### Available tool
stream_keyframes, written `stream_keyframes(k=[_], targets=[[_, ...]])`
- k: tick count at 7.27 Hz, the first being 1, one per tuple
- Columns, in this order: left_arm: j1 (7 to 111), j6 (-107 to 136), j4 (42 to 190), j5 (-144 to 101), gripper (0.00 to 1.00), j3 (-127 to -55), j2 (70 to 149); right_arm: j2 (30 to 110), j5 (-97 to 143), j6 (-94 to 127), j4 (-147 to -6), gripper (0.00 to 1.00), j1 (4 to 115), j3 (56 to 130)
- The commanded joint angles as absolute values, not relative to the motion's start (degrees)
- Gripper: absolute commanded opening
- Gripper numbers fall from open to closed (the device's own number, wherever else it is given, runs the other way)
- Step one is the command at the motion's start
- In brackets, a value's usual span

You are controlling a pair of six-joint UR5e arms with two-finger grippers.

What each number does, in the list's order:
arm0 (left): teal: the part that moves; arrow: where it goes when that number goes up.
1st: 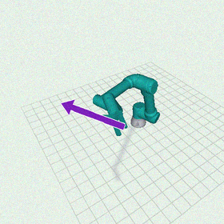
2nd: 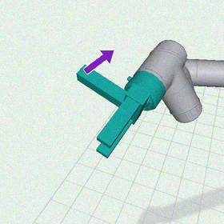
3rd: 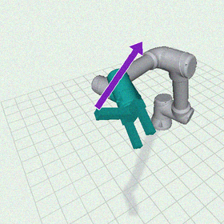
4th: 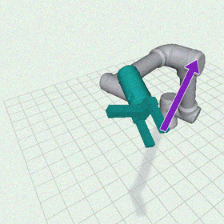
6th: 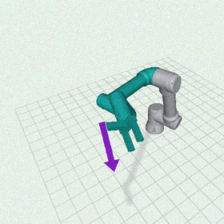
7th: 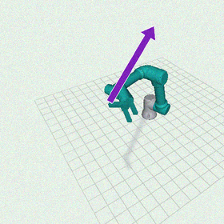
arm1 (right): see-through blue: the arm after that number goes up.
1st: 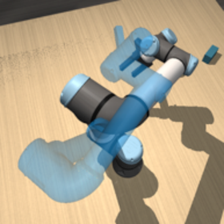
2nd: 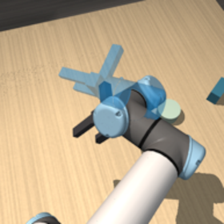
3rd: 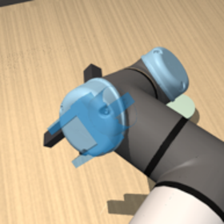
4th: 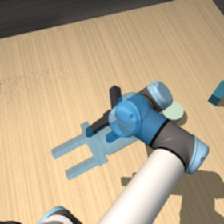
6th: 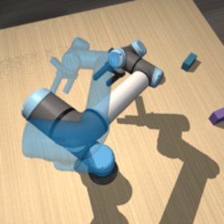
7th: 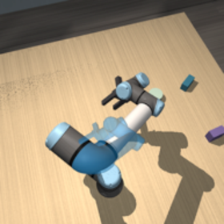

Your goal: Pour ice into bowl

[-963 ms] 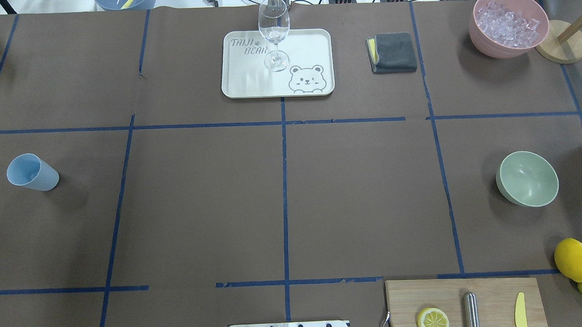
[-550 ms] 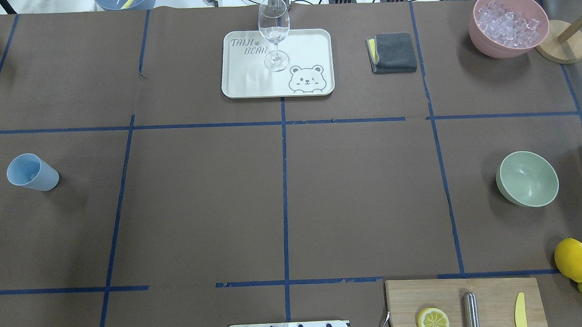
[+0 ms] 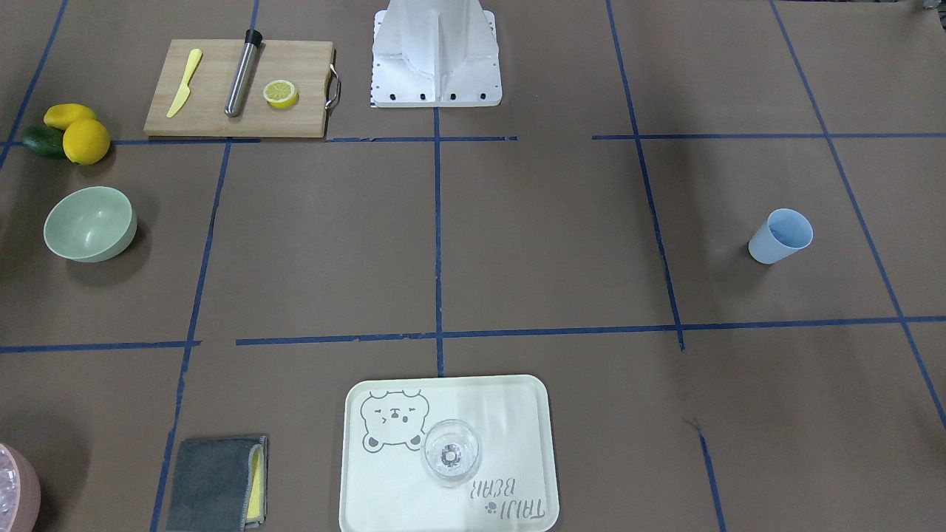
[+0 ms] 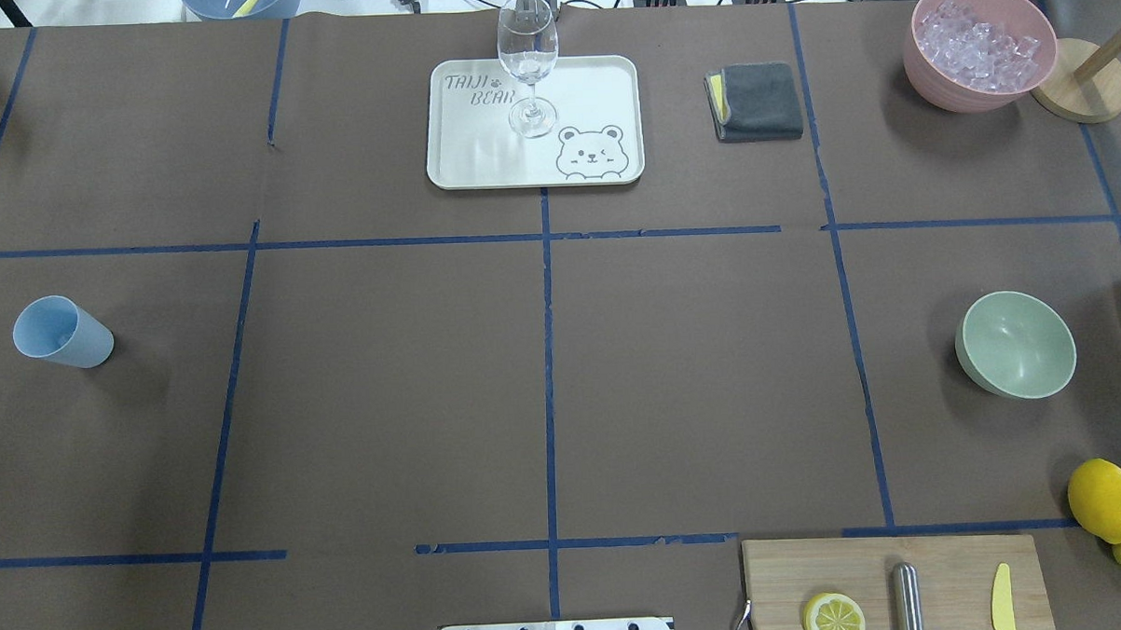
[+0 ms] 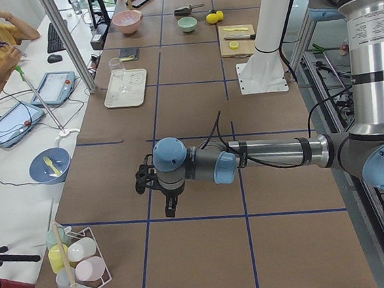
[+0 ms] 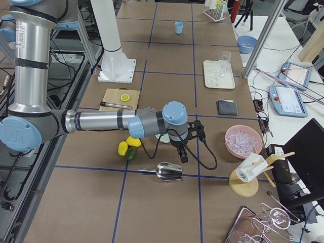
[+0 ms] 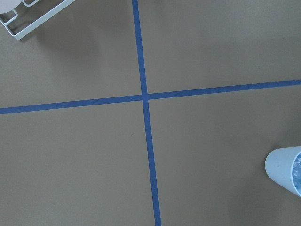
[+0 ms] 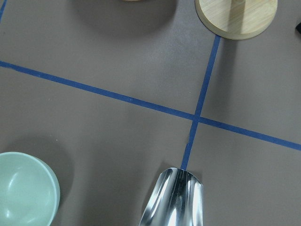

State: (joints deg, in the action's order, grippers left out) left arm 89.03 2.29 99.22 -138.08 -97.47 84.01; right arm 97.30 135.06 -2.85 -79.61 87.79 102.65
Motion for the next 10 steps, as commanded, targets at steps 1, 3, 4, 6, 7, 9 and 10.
stream_keyframes(k=[1, 3, 4, 6, 7, 9, 10], targets=[[89.03, 2.29, 99.23, -138.08, 1.00, -97.47, 83.85, 95.47, 134.48, 1.03, -78.31, 1.00, 82.57, 104.67], [88.95, 2.29, 99.40, -138.16, 1.00, -97.47, 83.94, 93.25, 134.39, 16.62, -75.52, 1.00, 76.15, 106.25], [88.95, 2.29, 99.93, -138.16, 1.00, -97.47, 83.94, 94.12, 131.34, 21.75, -72.54, 1.00, 73.24, 106.35], [88.95, 2.29, 100.02, -138.16, 1.00, -97.56, 84.02, 98.77, 125.71, 33.60, -62.20, 1.00, 65.25, 105.91], [88.95, 2.37, 101.06, -138.16, 1.00, -97.47, 84.02, 101.66, 124.29, 38.97, -56.22, 1.00, 61.91, 105.82], [88.95, 2.29, 101.16, -138.16, 1.00, -97.47, 83.94, 106.59, 123.75, 40.69, -49.68, 0.88, 59.42, 105.73], [88.95, 2.29, 101.16, -138.16, 1.00, -97.56, 83.85, 106.61, 123.23, 40.69, -49.66, 0.87, 57.50, 105.21]])
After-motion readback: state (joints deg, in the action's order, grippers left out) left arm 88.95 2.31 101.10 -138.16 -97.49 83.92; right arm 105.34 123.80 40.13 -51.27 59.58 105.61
